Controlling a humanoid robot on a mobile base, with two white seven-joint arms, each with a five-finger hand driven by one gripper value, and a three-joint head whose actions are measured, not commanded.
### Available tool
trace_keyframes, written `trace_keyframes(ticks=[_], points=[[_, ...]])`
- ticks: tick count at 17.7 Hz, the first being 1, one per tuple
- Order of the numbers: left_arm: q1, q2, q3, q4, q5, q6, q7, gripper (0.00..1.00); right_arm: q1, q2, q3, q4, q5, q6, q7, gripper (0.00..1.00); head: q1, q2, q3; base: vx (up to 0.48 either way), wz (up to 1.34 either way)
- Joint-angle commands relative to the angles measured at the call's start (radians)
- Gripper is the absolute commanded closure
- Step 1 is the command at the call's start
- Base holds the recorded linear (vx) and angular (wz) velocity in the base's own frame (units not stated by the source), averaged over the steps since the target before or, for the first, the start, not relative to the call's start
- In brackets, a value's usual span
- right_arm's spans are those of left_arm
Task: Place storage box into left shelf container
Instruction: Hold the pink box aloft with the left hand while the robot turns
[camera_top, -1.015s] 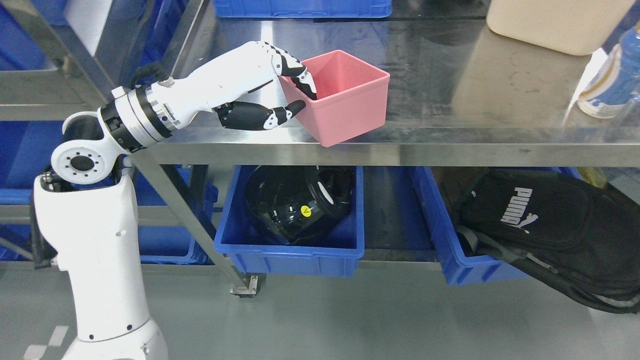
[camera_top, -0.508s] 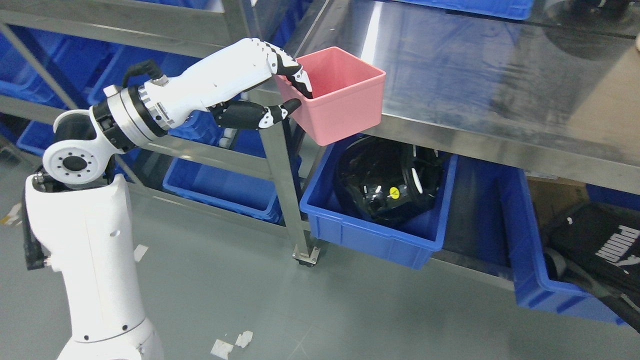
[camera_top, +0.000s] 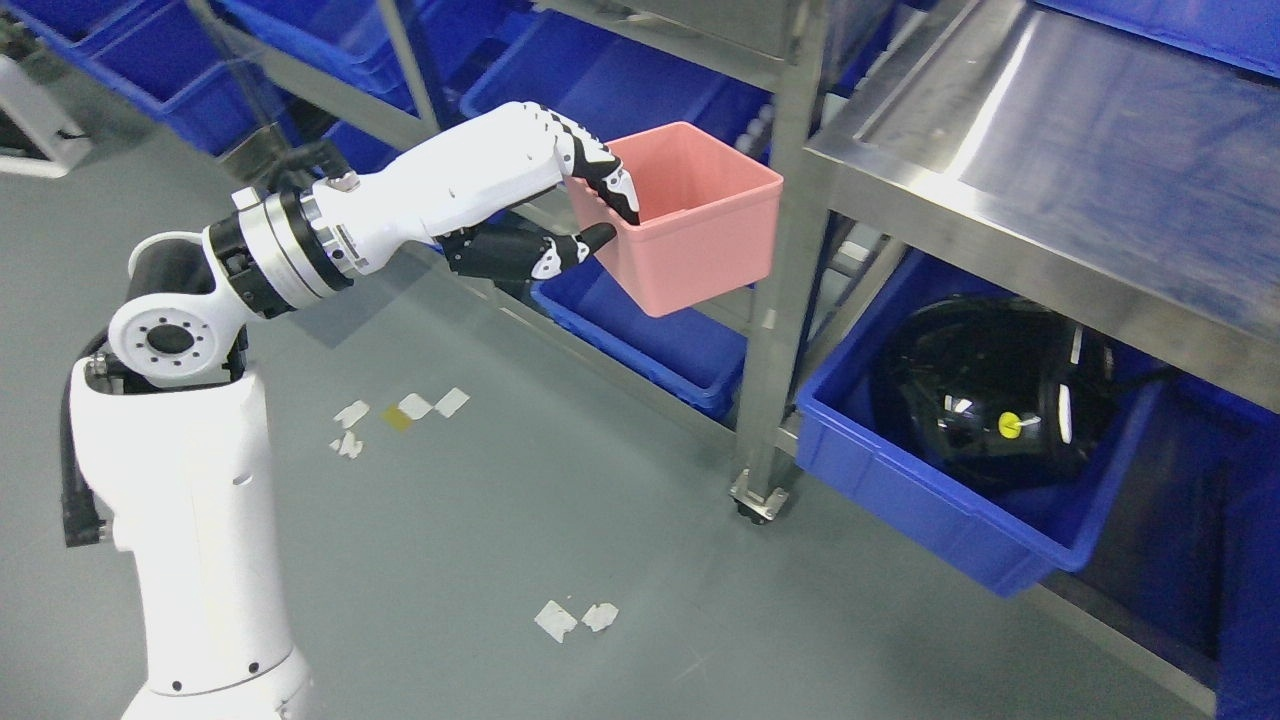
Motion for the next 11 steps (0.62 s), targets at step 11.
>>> trace_keyframes(ticks=[11], points=[[0.047, 0.01, -0.055, -0.004, -0.002, -0.01, 0.002, 0.99, 0.008, -0.017, 0.0, -0.017, -0.003, 0.0, 0.001, 0.0, 0.0, 0.0, 0.0, 0.097, 0.78]])
